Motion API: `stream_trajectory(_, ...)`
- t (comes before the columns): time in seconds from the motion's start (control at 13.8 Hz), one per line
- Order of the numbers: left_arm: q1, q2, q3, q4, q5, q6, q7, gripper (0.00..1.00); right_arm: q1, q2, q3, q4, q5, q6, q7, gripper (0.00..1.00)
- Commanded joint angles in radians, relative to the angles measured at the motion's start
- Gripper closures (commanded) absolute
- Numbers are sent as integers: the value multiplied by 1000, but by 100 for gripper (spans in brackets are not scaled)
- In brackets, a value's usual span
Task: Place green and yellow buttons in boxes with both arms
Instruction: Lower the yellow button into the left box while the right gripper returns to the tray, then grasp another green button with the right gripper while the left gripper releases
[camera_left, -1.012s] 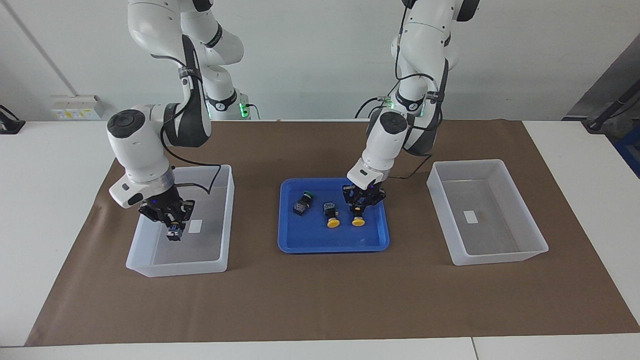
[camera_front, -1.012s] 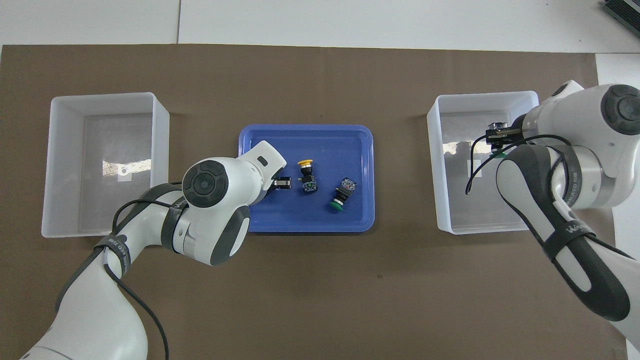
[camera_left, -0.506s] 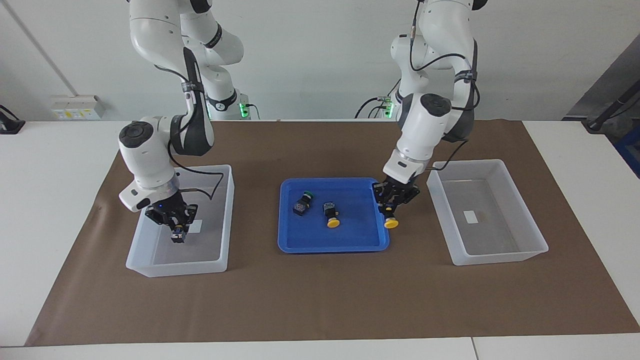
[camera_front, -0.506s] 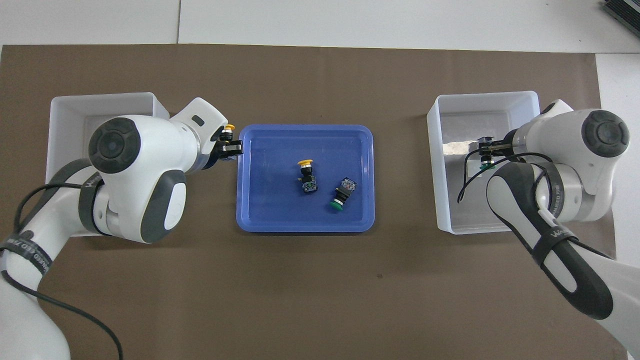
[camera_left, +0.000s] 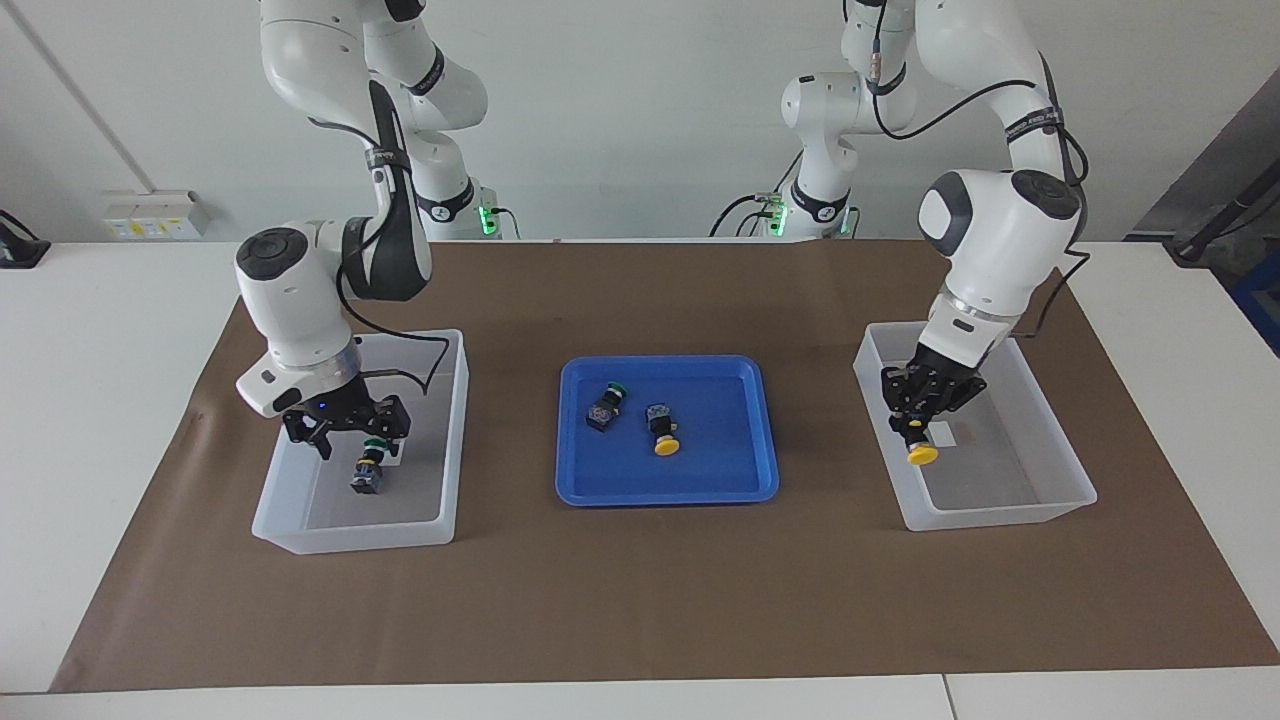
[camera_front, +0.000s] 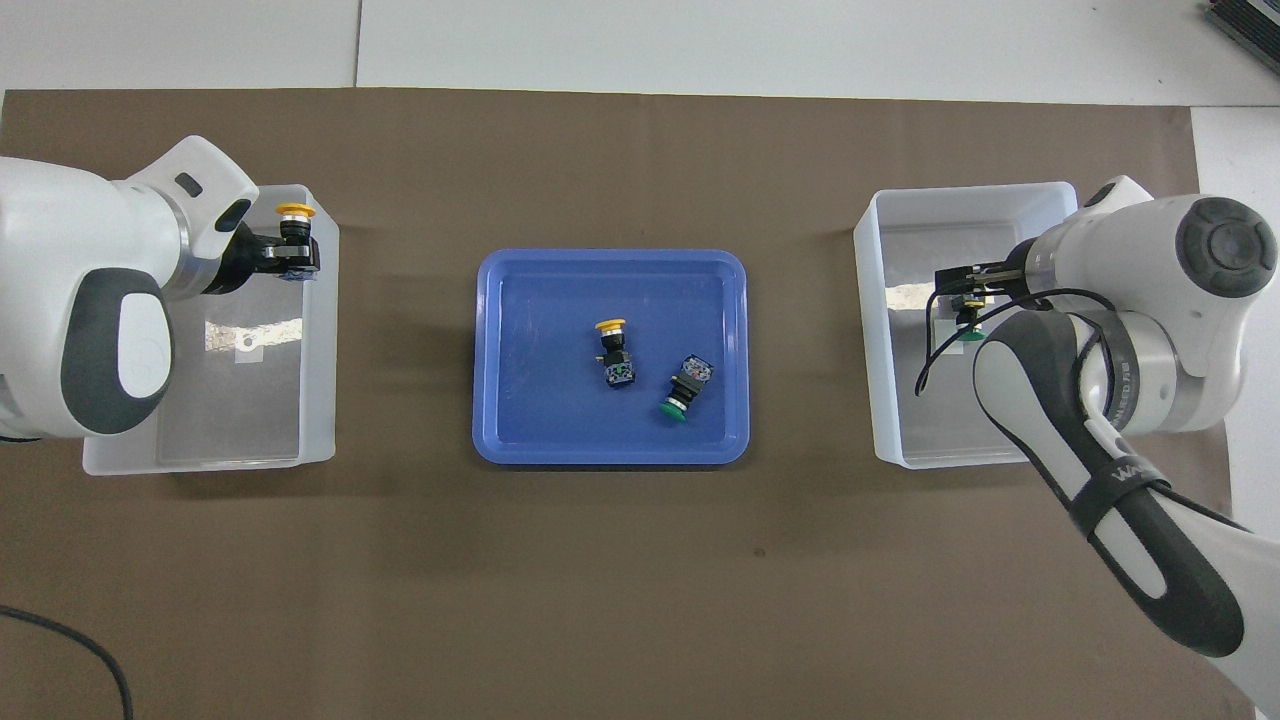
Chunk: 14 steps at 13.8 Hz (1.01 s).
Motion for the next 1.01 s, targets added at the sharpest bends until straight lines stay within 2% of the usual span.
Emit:
stream_trajectory(0.0, 73, -6, -13, -38, 0, 59, 74, 100, 57, -14, 21, 95, 0, -126, 161, 0)
stream_trajectory(0.29, 132, 18, -13, -86, 0, 139, 165, 100, 206, -14, 22, 100, 2, -129, 510, 0)
stream_trajectory(0.51, 152, 57, -13, -105, -1, 197, 217, 100, 318, 18, 26, 99, 3, -108, 724, 0)
stream_trajectory(0.8, 149, 110, -13, -105, -1, 241, 217, 100, 404, 68, 27, 76, 26, -14, 876, 0)
stream_trajectory(0.94, 143, 141, -13, -102, 0, 274, 217, 100, 432, 91, 27, 59, 36, 18, 896, 0)
